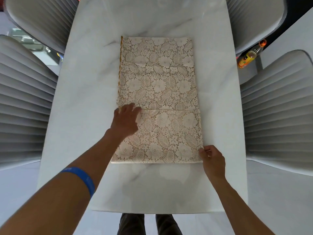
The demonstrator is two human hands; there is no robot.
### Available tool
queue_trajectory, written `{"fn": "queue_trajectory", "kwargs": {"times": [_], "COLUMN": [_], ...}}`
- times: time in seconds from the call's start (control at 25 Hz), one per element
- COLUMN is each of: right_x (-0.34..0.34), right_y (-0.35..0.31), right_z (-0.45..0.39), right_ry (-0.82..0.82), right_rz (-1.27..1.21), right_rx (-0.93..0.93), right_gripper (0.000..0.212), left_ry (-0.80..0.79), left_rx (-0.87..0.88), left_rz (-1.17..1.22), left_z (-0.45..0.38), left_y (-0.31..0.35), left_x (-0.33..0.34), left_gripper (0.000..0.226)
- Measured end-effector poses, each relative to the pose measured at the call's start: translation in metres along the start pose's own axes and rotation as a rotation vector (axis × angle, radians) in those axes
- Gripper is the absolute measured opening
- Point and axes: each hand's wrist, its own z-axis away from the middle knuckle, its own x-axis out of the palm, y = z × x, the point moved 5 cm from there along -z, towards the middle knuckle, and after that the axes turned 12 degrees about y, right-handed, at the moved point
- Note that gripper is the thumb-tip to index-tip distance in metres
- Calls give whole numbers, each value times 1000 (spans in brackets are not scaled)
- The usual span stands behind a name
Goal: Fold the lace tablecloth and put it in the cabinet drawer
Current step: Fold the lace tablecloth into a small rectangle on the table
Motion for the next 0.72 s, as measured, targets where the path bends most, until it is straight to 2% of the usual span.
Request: {"fn": "queue_trajectory", "kwargs": {"times": [0.08, 0.2, 0.36, 0.52, 0.6, 0.64, 0.72], "right_x": [2, 3, 4, 2, 2, 6, 25], "right_y": [0, 5, 9, 4, -14, -29, -54], "right_z": [1, -1, -8, 2, 14, 21, 29], "right_ry": [20, 23, -30, 12, 123, 168, 151], "right_rz": [36, 19, -6, 48, 187, 255, 349], "right_rx": [-35, -5, 24, -10, -170, -322, -638], "right_gripper": [14, 15, 13, 14, 22, 32, 48], "left_ry": [-82, -23, -47, 122, 183, 178, 135], "left_rx": [-49, -61, -52, 69, 69, 25, -93], "left_rz": [-102, -210, -235, -181, -6, 74, 118], "left_z": [-6, 15, 14, 41, 79, 95, 117], "left_y": [-6, -11, -15, 15, 39, 44, 41], "left_x": [11, 9, 7, 4, 15, 24, 47], "left_gripper": [62, 52, 54, 53, 51, 52, 58]}}
